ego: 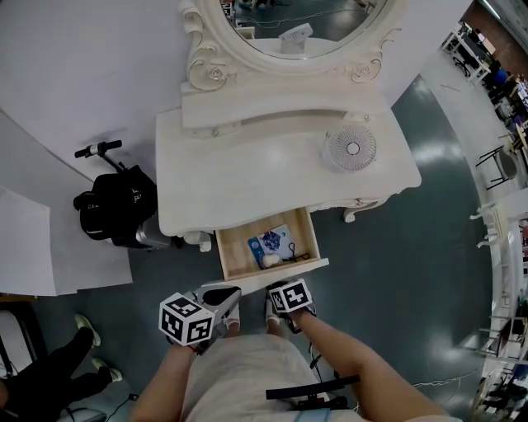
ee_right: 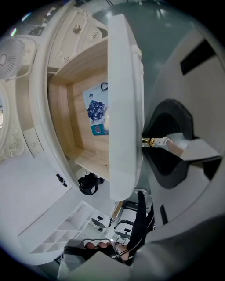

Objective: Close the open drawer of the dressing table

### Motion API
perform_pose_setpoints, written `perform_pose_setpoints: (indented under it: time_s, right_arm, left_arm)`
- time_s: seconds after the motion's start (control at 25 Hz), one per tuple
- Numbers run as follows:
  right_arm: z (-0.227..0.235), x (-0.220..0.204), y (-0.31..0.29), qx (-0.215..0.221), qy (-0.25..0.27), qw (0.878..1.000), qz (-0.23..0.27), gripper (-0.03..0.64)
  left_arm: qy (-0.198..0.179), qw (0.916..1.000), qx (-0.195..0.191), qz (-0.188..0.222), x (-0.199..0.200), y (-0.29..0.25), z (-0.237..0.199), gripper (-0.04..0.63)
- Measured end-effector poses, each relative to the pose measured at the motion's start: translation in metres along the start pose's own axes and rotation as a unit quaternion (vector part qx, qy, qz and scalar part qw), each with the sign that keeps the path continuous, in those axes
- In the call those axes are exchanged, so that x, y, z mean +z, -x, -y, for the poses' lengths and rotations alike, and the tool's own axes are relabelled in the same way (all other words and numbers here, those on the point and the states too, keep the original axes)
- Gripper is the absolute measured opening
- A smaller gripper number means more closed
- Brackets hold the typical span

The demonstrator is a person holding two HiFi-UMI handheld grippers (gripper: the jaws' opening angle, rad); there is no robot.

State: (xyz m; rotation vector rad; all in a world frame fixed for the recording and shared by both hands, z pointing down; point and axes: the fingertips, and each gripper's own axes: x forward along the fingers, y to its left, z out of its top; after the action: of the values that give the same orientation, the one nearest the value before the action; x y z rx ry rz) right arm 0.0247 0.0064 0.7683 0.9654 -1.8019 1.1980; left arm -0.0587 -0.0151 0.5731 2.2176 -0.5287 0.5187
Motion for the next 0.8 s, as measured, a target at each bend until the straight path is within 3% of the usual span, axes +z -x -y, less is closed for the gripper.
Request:
perform_pose_setpoints:
  time_s: [0.8]
  right_arm:
    - [0.01, 0.047, -0.007, -0.008, -0.024, 0.999, 0.025, 0.071]
  left_arm:
    - [0.024, 0.9996, -0.011, -0.005, 0.0, -0.013, -0.015, 0.011]
